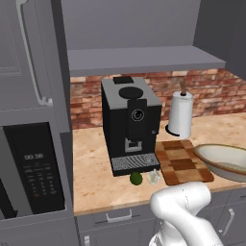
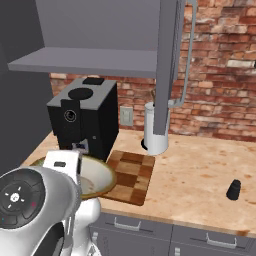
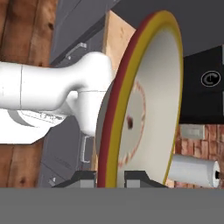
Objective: Open the cabinet. Place the bowl and condiment on the counter. Then place the lime and garlic on the cutting board.
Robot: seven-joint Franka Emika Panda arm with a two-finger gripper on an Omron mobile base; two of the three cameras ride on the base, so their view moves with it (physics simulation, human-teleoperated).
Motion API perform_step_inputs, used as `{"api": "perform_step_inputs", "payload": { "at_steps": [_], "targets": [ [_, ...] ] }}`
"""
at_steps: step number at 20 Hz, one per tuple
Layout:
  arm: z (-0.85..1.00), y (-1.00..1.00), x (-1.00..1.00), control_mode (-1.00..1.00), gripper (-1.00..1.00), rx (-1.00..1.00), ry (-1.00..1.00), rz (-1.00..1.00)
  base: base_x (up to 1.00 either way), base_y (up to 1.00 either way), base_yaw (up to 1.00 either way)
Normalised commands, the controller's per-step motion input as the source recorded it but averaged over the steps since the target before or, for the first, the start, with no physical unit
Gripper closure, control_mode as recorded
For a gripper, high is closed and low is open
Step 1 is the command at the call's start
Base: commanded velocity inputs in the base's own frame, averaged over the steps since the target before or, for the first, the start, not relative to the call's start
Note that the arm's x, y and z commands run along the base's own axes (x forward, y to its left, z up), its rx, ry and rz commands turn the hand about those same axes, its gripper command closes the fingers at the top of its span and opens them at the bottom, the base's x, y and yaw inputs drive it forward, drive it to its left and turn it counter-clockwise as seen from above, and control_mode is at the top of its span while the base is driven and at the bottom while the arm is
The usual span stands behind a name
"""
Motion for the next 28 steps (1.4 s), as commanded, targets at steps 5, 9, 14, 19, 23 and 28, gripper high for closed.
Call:
{"api": "perform_step_inputs", "payload": {
  "at_steps": [5,9,14,19,23,28],
  "targets": [
    [-0.56,-0.35,0.00,-1.00,1.00,0.00,-0.07,0.11,0.00,0.00,0.00],
    [-0.54,-0.41,0.00,-1.00,1.00,0.00,-0.12,0.11,0.00,0.00,0.00],
    [-0.54,-0.41,0.04,-1.00,1.00,0.00,-0.18,0.06,0.00,0.00,0.00],
    [-0.50,-0.26,0.20,-1.00,1.00,0.00,-0.21,0.01,0.00,0.00,0.00],
    [-0.45,-0.18,0.27,-1.00,1.00,0.00,-0.16,0.00,0.00,0.00,0.00],
    [-0.30,-0.10,0.31,-1.00,1.00,0.00,-0.12,0.00,0.00,0.00,0.00]
  ]
}}
